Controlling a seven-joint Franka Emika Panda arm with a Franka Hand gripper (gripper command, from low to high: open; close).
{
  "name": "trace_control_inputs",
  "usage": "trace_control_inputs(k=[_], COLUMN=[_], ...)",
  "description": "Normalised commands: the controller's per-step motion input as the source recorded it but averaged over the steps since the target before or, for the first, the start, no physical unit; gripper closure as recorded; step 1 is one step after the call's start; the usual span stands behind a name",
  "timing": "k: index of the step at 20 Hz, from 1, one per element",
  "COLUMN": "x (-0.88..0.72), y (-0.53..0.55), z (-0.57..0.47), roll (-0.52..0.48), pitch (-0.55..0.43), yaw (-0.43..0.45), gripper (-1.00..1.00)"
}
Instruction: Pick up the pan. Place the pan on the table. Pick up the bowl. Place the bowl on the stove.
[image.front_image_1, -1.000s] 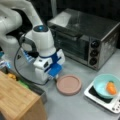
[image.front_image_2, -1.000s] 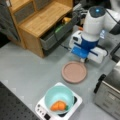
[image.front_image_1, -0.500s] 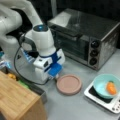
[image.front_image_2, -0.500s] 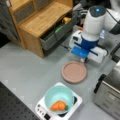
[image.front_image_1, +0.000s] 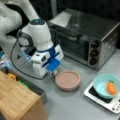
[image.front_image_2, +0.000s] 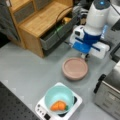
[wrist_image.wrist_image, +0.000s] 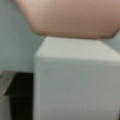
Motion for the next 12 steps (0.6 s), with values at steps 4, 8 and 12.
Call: trace_control_inputs(k=[4,8,12], x=[0.20,0.25,0.32], y=[-0.09,-0.06,-0.03], z=[0.39,0.45,0.50], roll=[0.152,0.159,0.158], pitch=[0.194,0.223,0.239], yaw=[-0.012,-0.031,-0.025], gripper=[1.00,1.00,1.00])
